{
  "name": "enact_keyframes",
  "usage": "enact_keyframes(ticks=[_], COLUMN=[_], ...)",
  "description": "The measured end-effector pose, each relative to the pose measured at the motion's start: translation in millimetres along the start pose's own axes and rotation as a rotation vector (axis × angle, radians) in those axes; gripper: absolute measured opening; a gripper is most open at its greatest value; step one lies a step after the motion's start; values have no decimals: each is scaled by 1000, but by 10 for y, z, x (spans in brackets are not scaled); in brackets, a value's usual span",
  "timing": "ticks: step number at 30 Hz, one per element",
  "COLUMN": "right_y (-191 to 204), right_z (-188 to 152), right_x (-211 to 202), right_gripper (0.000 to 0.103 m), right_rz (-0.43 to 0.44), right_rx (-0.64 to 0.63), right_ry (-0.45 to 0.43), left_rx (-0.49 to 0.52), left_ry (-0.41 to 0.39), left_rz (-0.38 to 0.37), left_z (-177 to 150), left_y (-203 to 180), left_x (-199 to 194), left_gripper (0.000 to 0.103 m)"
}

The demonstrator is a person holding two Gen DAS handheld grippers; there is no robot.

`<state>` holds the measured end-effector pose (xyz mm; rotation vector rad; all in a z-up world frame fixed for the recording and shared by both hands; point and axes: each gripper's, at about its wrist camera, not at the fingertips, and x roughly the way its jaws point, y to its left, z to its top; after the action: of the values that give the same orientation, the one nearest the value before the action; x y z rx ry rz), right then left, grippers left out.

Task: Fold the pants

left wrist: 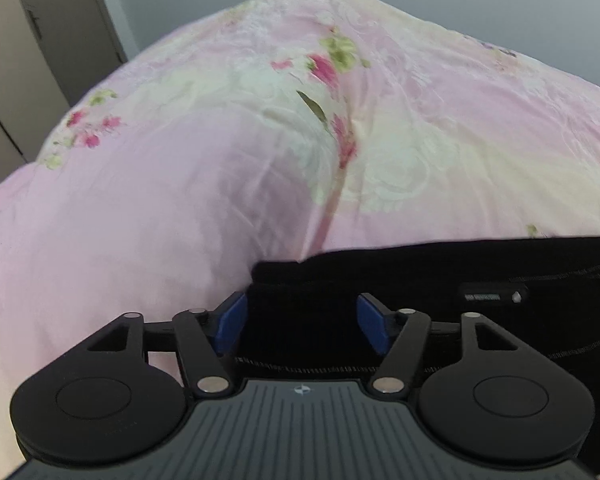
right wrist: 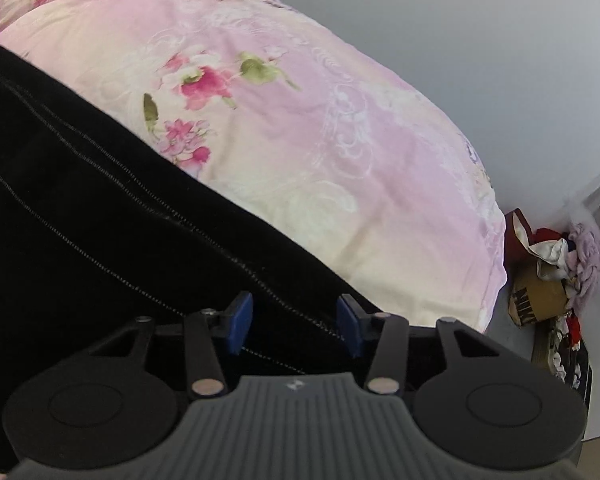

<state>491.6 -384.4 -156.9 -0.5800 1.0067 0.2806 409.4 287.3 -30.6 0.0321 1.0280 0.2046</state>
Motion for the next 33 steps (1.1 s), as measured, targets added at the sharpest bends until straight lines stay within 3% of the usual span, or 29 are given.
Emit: enact_keyframes(ticks=[3,5,7,8,9,10,11,12,13,15,18,23,26,29,33], right_y=[76,147,187,196,211,227,246,271,296,300,236,171,121,39,-47], right_z=[-94,-160,-197,-203,-208,-203,-202,-201,-205,-224,-222,-132,-65,-8,45], right_x=[-49,-27,56,99,153,199,219,227,225,163,-28,-289,-263,-163,85], right_gripper=[82,84,86,87,87,86,73,44,32,12,4,1,1,1,1], right_rz=[49,-11,-72,-83,-80,-78,-69,-71,-86,-106,-140,-266,-345,-409,-372], right_rx=[-79,-153,-196,-203,-208,-215,-217,-217,-235,-261,-229,-167,-141,-103,-46], right_ry=[42,51,63,73,85,98,103,106,105,99,53,-33,-26,-13,24], left_rx=[29,20,-22,-33,-43,-50,-47,-37,-34,-45,-91,-204,-215,-224,-195], left_ry=[27,48,59,56,54,62,52,41,27,-6,-70,-169,-196,-186,-90], left_rz=[57,104,97,87,75,71,100,90,79,77,70,52,66,79,126], left_z=[-94,-140,-161,-165,-172,-178,-189,-197,-202,-198,-180,-27,87,209,275], left_y=[25,73,121,115,102,76,40,17,3,-4,34,119,55,-18,-138], left_x=[62,179,282,310,331,347,335,310,265,143,-82,-366,-374,-263,130], left_gripper=[77,77,76,72,55,38,30,19,10,10,10,10,10,10,10])
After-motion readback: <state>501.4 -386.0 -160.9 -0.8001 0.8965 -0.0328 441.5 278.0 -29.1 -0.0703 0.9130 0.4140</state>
